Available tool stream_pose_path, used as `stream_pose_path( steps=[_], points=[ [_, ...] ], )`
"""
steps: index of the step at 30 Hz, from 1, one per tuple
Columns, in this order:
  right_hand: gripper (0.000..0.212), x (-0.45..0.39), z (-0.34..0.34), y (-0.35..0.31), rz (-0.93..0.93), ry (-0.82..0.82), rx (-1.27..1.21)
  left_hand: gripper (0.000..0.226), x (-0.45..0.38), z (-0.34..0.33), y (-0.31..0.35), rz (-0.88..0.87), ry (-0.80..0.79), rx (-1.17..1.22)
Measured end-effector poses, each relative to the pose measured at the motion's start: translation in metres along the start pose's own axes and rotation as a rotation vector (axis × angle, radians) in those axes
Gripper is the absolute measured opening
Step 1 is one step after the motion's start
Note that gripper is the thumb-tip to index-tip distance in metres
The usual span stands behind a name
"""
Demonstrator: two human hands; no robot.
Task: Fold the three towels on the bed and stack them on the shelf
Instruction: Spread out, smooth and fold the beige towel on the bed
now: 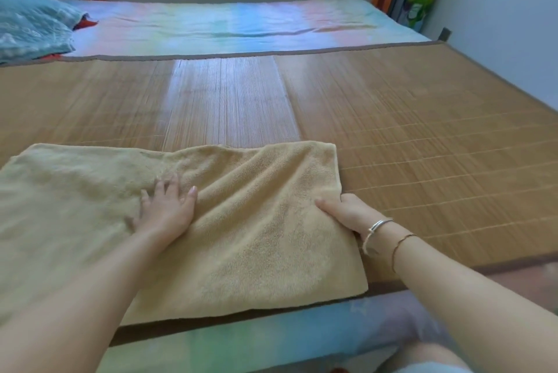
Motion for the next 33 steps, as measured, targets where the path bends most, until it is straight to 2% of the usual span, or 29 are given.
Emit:
stream_pose_path(
  steps=[2,3,5,7,8,10,12,13,15,17,19,23,26,27,29,31,33],
  points=[
    [0.037,0.009,0.005,-0.021,0.221,0.073,-0.014,0.07,0.006,0.0,-0.007,0.026,-0.035,0.0],
    [0.032,0.015,0.011,-0.031,0.298,0.1,-0.039,0.073,0.007,0.0,-0.009,0.037,-0.049,0.007],
    [0.027,0.023,0.035,-0.038,0.381,0.153,-0.024,0.083,0.005,-0.002,-0.012,0.055,-0.072,0.021],
    [0.025,0.023,0.067,-0.029,0.369,0.246,0.129,0.098,0.002,-0.008,-0.01,0.062,-0.089,0.014],
    [0.027,0.021,0.085,-0.019,0.325,0.305,0.262,0.099,0.005,-0.013,-0.005,0.053,-0.11,-0.004],
    [0.04,0.023,0.109,0.001,0.174,0.375,0.537,0.086,0.015,-0.018,0.013,0.004,-0.137,-0.041],
    [0.059,0.023,0.12,0.01,0.086,0.438,0.696,0.076,0.025,-0.012,0.034,-0.003,-0.068,-0.067],
    [0.064,0.023,0.12,0.004,0.131,0.486,0.748,0.071,0.027,-0.005,0.044,0.002,-0.007,-0.089],
    [0.058,0.02,0.105,-0.024,0.348,0.557,0.826,0.059,0.023,0.009,0.063,-0.048,0.12,-0.117],
    [0.049,0.011,0.079,-0.049,0.528,0.529,0.809,0.052,0.011,0.02,0.081,-0.174,0.202,-0.095],
    [0.044,-0.007,0.051,-0.069,0.625,0.47,0.776,0.049,-0.005,0.029,0.099,-0.298,0.218,-0.039],
    [0.042,-0.041,0.017,-0.098,0.681,0.383,0.706,0.047,-0.035,0.045,0.126,-0.379,0.214,-0.075],
    [0.045,-0.077,0.014,-0.102,0.545,0.347,0.772,0.033,-0.062,0.038,0.132,-0.392,0.057,-0.066],
    [0.042,-0.087,0.016,-0.103,0.501,0.348,0.799,0.024,-0.07,0.04,0.13,-0.375,0.063,-0.061],
    [0.028,-0.094,0.024,-0.11,0.489,0.409,0.84,0.014,-0.077,0.054,0.122,-0.323,0.195,-0.002],
    [0.017,-0.092,0.032,-0.12,0.563,0.512,0.81,0.013,-0.076,0.063,0.114,-0.27,0.322,0.109],
    [0.013,-0.083,0.035,-0.125,0.64,0.562,0.714,0.018,-0.071,0.054,0.11,-0.26,0.314,0.151]
  ],
)
Point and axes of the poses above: each hand's wrist, its own x-axis away from the middle knuckle, its own z-axis out of the back of the hand, y = z × x, the point moved 8 cm from there along -x, towards the middle knuckle, and after that the axes turned 13 degrees about -x, right-handed, at the moved point
